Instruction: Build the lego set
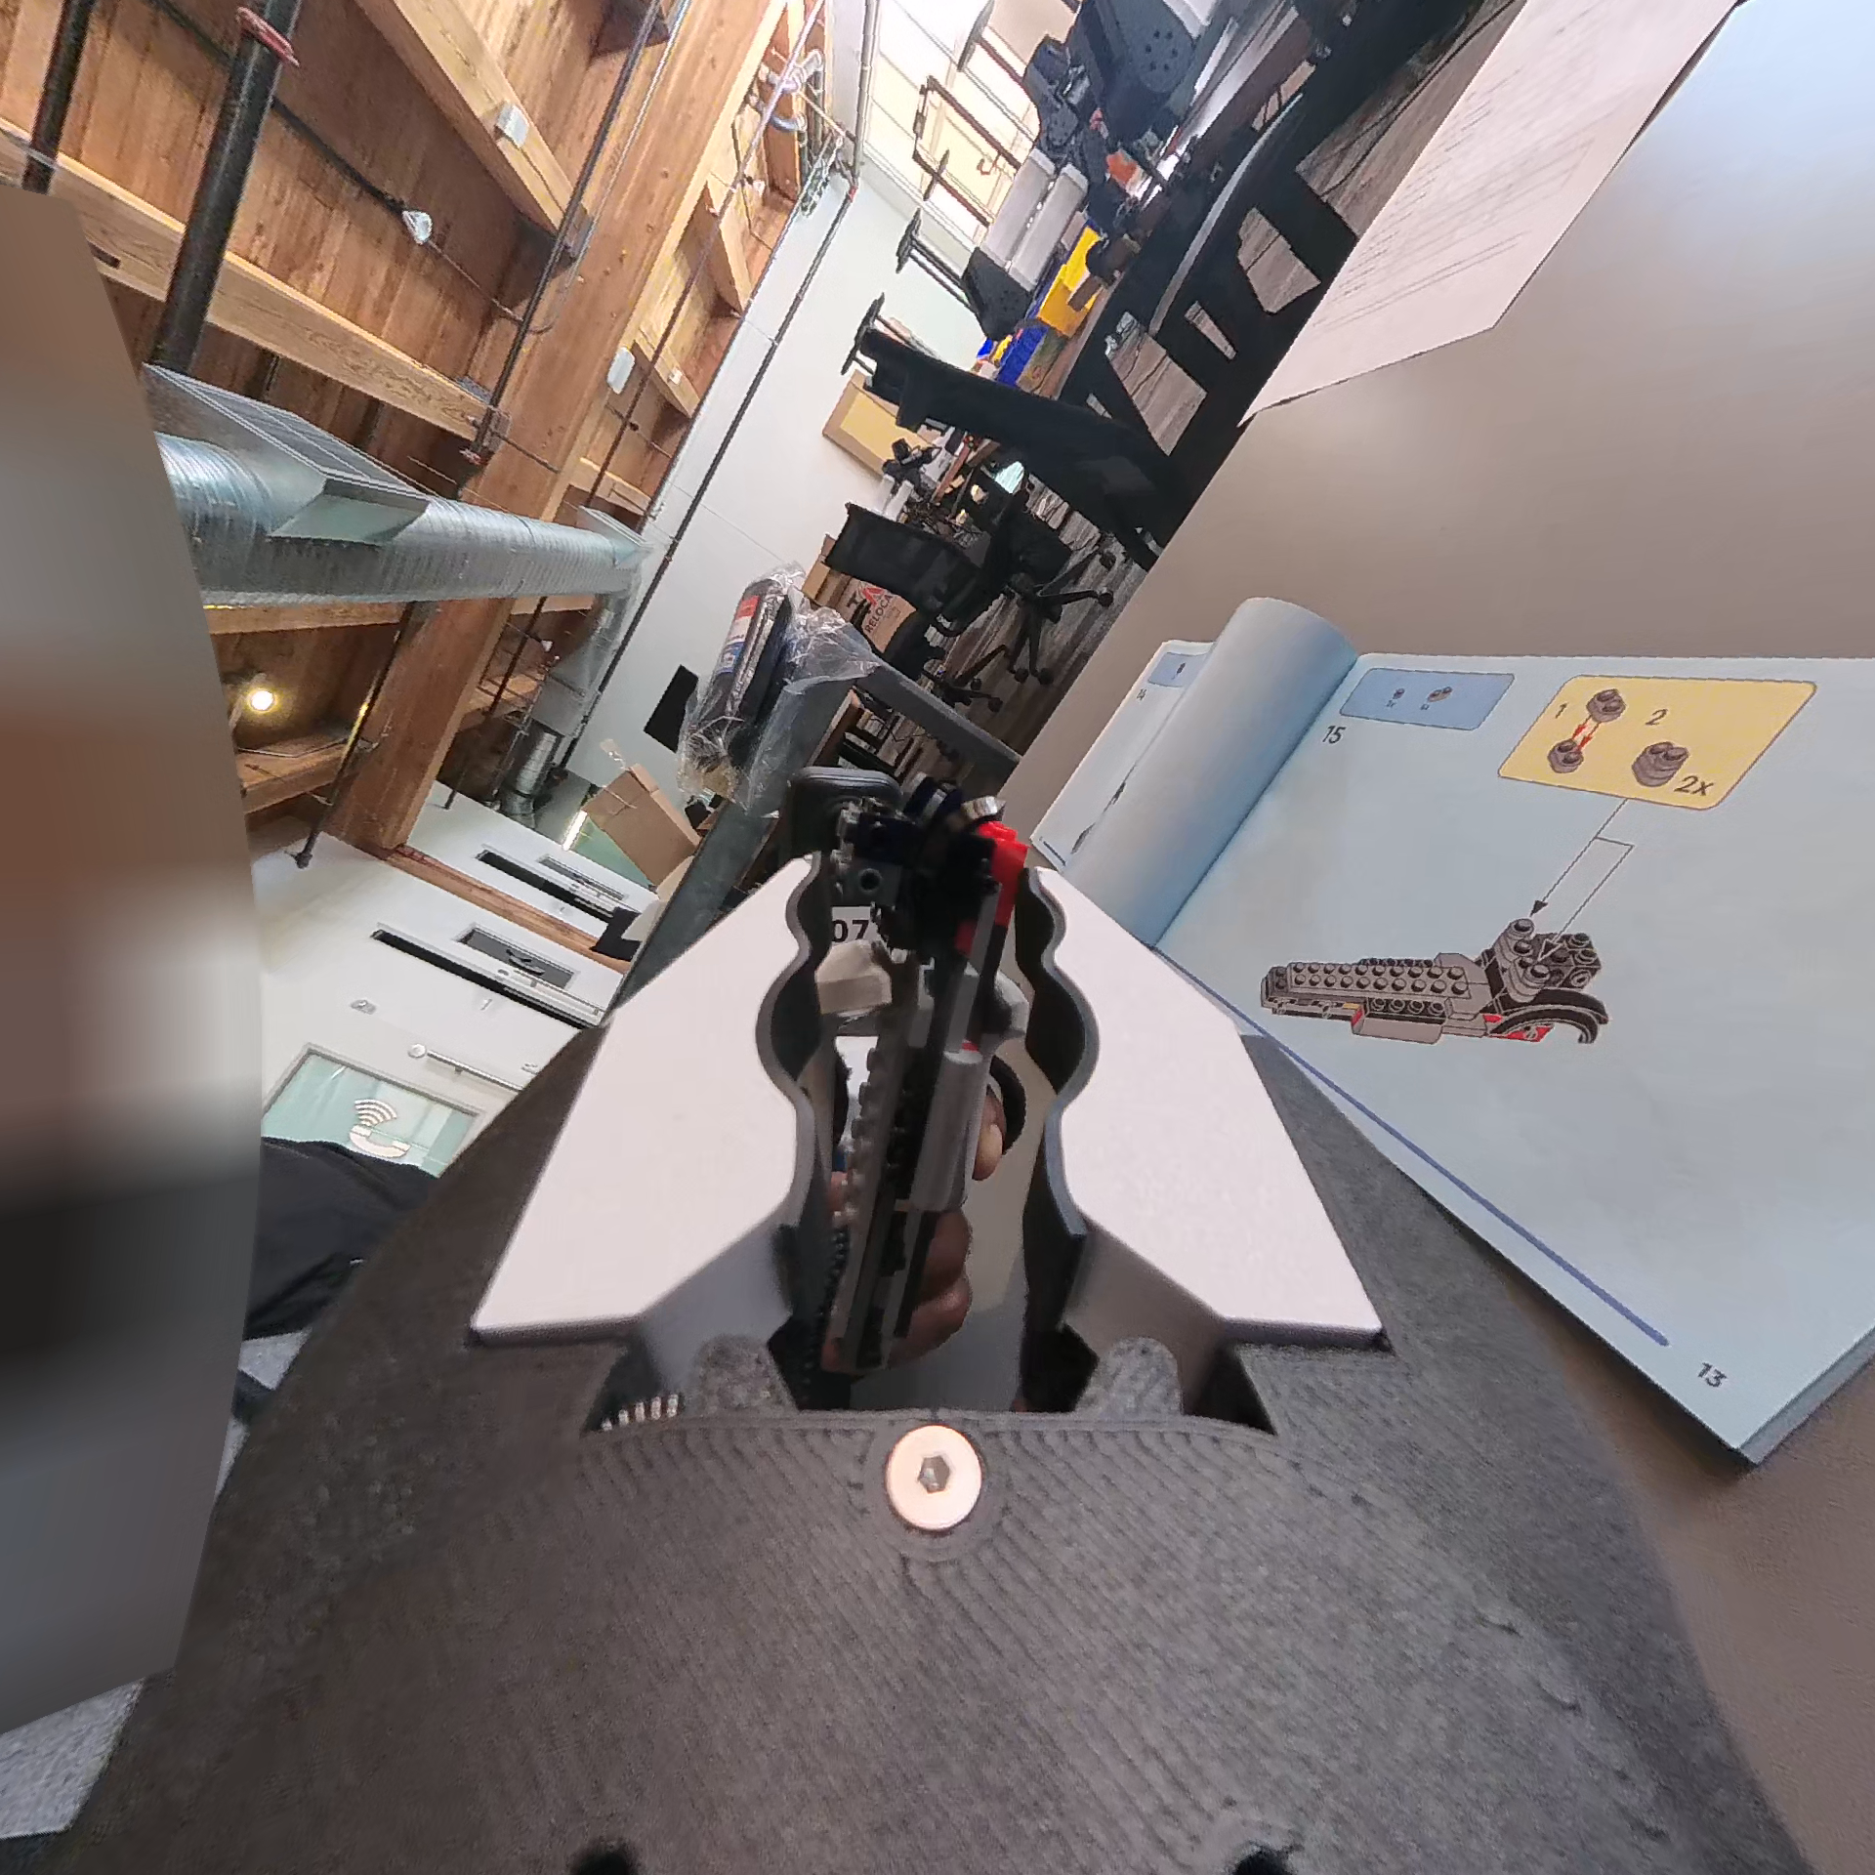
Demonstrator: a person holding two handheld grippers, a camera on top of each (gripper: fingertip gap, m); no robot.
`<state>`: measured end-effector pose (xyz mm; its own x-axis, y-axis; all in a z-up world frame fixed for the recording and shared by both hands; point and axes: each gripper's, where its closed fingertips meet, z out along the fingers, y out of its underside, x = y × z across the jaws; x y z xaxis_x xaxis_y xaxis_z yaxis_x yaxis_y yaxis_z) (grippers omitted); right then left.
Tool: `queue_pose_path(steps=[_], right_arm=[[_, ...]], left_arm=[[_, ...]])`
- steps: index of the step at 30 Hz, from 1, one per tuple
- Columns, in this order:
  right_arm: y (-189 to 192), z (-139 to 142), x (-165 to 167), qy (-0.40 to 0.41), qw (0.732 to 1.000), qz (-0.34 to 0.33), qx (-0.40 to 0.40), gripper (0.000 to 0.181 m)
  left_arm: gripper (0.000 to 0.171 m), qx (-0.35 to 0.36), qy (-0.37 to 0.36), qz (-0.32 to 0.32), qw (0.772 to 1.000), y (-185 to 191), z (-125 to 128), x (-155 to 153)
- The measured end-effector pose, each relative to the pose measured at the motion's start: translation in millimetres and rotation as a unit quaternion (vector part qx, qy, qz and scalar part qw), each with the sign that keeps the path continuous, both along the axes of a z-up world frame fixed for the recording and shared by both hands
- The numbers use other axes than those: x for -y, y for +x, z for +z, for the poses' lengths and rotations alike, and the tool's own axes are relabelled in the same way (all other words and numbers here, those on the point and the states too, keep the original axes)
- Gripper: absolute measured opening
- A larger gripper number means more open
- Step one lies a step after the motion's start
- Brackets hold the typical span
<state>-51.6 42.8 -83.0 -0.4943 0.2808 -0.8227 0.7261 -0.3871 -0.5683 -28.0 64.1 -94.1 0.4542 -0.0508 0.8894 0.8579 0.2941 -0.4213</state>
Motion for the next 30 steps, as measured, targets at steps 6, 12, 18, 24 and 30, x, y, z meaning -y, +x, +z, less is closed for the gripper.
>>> queue_pose_path(steps=[6,12,18,24,30], right_arm=[[0.5,-0.3,-0.3,-0.001,1.000,-0.001,0.003,0.038],[1.6,-0.5,-0.9,0.005,1.000,0.002,0.004,0.039],[2.5,-1.0,-1.6,0.009,1.000,0.001,0.004,0.039],[3.4,-0.1,-2.1,0.012,1.000,0.000,0.000,0.039],[3.8,0.4,-2.5,0.008,1.000,-0.002,0.001,0.039]], left_arm=[[0.019,-0.004,-0.003,-0.001,1.000,0.7,0.2,-0.2],[0.020,-0.010,-0.008,-0.002,1.000,1.9,0.2,-1.3],[0.020,-0.014,-0.013,-0.003,1.000,3.1,-0.5,-2.3],[0.021,-0.018,-0.015,-0.005,1.000,4.4,0.0,-3.2],[0.020,-0.019,-0.014,-0.006,1.000,4.8,0.5,-2.8]])
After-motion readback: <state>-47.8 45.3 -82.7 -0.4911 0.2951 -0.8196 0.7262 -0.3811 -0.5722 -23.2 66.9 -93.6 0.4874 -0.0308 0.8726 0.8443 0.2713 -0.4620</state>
